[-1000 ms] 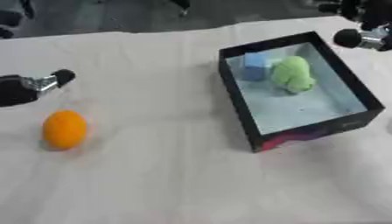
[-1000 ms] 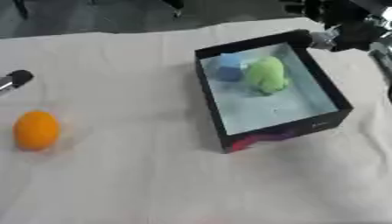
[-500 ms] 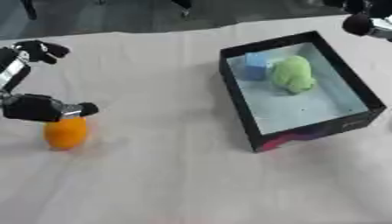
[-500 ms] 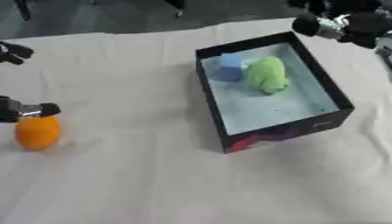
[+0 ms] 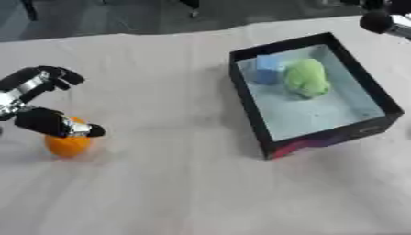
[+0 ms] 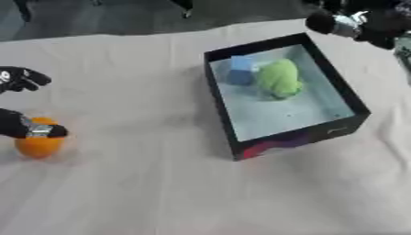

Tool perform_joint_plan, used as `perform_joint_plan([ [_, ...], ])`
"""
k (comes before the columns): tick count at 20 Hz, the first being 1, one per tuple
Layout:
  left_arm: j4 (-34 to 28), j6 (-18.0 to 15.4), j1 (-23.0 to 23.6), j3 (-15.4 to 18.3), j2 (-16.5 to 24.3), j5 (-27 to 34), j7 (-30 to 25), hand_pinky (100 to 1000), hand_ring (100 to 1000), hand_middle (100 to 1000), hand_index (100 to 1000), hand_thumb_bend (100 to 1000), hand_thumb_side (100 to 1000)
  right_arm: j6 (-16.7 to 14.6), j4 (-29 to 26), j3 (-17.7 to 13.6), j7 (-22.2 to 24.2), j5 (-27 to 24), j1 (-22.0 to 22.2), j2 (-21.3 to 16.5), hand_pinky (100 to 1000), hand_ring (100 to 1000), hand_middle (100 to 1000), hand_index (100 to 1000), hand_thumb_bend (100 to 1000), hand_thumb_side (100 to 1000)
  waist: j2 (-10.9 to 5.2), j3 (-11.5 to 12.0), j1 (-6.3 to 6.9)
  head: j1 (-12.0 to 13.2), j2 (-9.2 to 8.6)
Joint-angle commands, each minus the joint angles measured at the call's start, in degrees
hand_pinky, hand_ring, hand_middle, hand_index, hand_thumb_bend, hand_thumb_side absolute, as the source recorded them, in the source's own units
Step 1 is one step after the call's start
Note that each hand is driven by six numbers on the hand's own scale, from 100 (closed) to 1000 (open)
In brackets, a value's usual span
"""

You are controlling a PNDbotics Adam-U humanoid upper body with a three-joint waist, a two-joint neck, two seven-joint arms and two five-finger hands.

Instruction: Pick up the objects with one hand, pass them to the other hand, and then place them into the box on the other side of the table.

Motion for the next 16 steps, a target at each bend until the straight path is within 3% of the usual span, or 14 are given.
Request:
perform_joint_plan([
  [1, 1.99, -0.74, -1.42, 1.56, 1.08, -2.56, -3.07, 918, 858, 797, 839, 738, 205, 0.02, -1.0, -0.74, -0.13, -0.31, -0.49, -1.93, 1000, 1000, 1000, 1000, 591, 318, -1.69, -0.03, 0.71, 0.19, -0.78],
  [6, 5.73, -2.57, -1.81, 3.21, 0.56, -6.9, -7.72, 920, 866, 803, 837, 672, 106, -0.02, -1.08, -0.79, 0.0, -0.11, -0.15, -1.94, 1000, 1000, 1000, 1000, 593, 318, -1.71, -0.04, 0.77, 0.27, -0.94],
  [12, 8.69, -5.41, -1.84, 5.11, 0.98, -11.2, -13.53, 919, 874, 809, 837, 682, 107, 0.03, -1.07, -0.86, 0.12, 0.17, 0.19, -1.87, 1000, 1000, 1000, 1000, 595, 316, -1.69, 0.09, 0.86, 0.38, -0.99],
  [16, 7.7, -6.42, -3.25, 11.05, 0.74, -18.15, -31.92, 918, 876, 811, 833, 684, 108, -0.06, -1.25, -0.97, 0.01, 0.14, 0.51, -1.84, 1000, 1000, 1000, 1000, 596, 317, -1.75, 0.36, 0.68, 0.07, -0.94],
])
